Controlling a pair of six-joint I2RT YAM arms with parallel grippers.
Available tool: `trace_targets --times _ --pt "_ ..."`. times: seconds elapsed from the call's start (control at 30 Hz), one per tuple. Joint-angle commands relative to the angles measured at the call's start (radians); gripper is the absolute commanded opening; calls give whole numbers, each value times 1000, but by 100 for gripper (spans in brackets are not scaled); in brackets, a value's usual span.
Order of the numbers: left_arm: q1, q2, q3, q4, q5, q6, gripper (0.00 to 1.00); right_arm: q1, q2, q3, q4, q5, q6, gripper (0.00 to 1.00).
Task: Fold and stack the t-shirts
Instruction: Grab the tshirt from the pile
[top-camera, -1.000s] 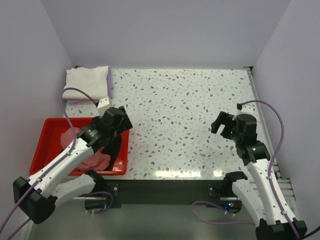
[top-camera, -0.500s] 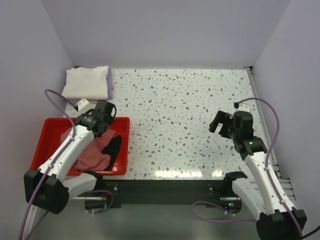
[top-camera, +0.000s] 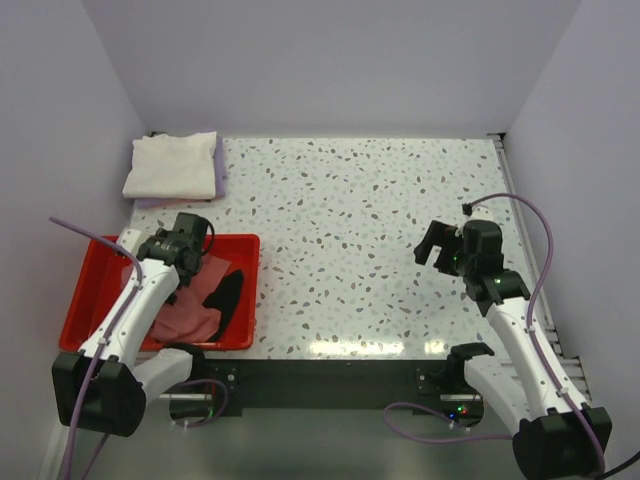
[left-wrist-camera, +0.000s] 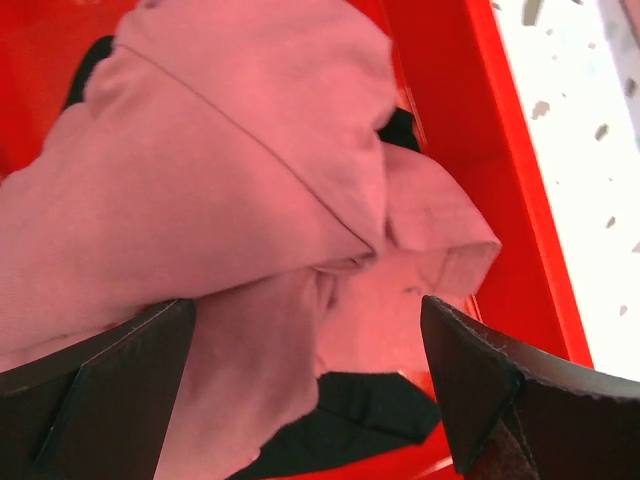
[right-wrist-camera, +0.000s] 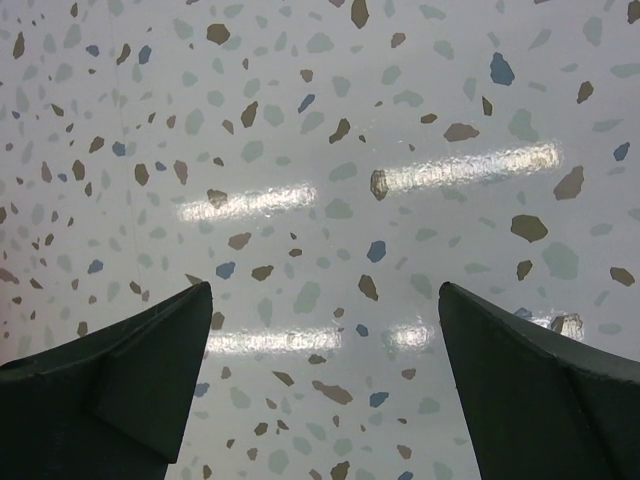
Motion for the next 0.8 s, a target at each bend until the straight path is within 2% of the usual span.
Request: trace_targets --times 0.0,0.13,0.27,0.37,0.47,0.5,0.57,0.6,0.67,0.7,0.77 --pt "35 1 -31 -43 -72 -112 100 -3 0 -4 42 -41 -9 99" --pt "72 33 -60 -22 -78 -115 100 -1 -4 -2 50 -39 -9 99" --pt "121 79 -77 24 -93 -118 95 -3 -7 -6 47 -30 -12 99" --pt "148 105 -89 49 -89 -100 89 -3 -17 -9 36 -25 -11 99" --pt "165 102 -124 144 -51 -10 76 -3 -33 -12 36 -10 -11 99" --pt "165 104 -132 161 -40 6 66 -3 -34 -10 36 -10 -11 99" --pt "205 104 -141 192 -17 32 52 -1 -33 -10 36 -10 -12 99" --pt "208 99 -143 198 -8 44 37 -1 -31 -12 39 -10 -11 99" --pt "211 87 -130 199 2 72 19 -1 -28 -12 36 -10 -12 99" --pt "211 69 -124 189 0 67 6 -3 -28 -10 33 -10 -12 99" --pt "211 42 -112 184 5 64 1 -1 -27 -13 34 -10 -12 99"
